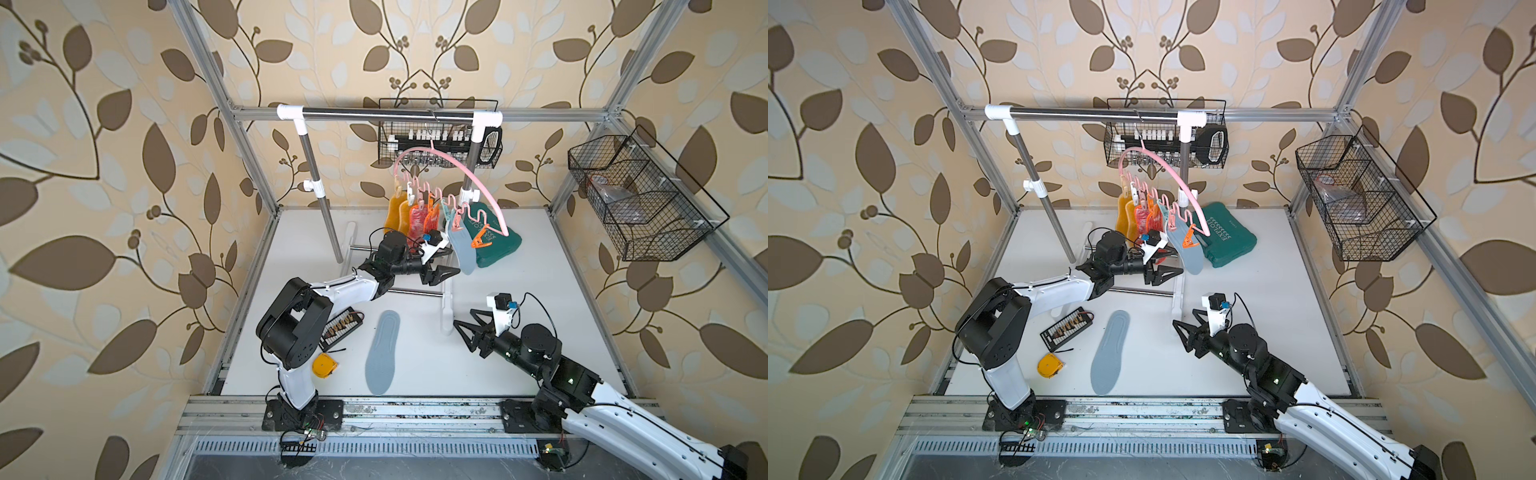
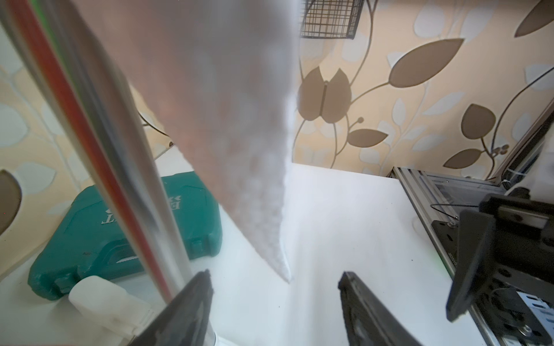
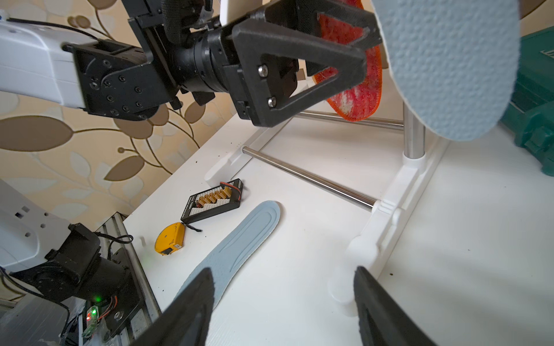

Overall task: Take the shoe insoles off the hanger
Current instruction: Remove the insole from the hanger.

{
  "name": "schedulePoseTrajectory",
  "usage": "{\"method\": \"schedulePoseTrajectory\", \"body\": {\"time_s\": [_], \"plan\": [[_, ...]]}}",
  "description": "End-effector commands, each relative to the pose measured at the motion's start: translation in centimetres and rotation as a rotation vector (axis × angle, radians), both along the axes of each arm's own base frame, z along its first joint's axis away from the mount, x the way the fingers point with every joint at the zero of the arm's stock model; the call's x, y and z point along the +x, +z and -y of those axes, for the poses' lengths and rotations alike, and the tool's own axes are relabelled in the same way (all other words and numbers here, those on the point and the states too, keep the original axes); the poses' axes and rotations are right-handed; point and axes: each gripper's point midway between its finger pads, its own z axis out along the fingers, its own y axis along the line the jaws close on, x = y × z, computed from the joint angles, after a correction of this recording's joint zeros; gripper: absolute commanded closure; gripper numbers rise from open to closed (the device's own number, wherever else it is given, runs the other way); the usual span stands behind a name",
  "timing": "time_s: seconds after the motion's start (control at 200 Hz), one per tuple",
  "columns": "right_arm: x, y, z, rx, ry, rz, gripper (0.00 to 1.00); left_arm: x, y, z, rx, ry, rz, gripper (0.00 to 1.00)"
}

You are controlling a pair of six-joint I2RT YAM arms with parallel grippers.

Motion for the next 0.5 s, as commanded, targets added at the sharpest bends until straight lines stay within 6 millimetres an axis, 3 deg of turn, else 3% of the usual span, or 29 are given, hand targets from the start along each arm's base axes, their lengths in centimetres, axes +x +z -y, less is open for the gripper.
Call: {"method": "schedulePoseTrajectory", "body": {"time_s": [0.0, 0.165, 0.495], "plan": [[-0.1, -0.1, -0.2, 0.016, 0.01, -0.002, 0.28, 0.4, 3.0, 0.3, -0.062, 0.019, 0.07, 0.27], [0.1, -0.1, 0.0, 0.019, -0.006, -0.004, 0.28, 1.0, 3.9, -0.2, -0.088, 0.092, 0.053, 0.24], [0.1, -0.3, -0.3, 0.019, 0.001, -0.018, 0.28, -0.8, 5.1, -1.3, -0.177, 0.08, 0.035, 0.18]]}}
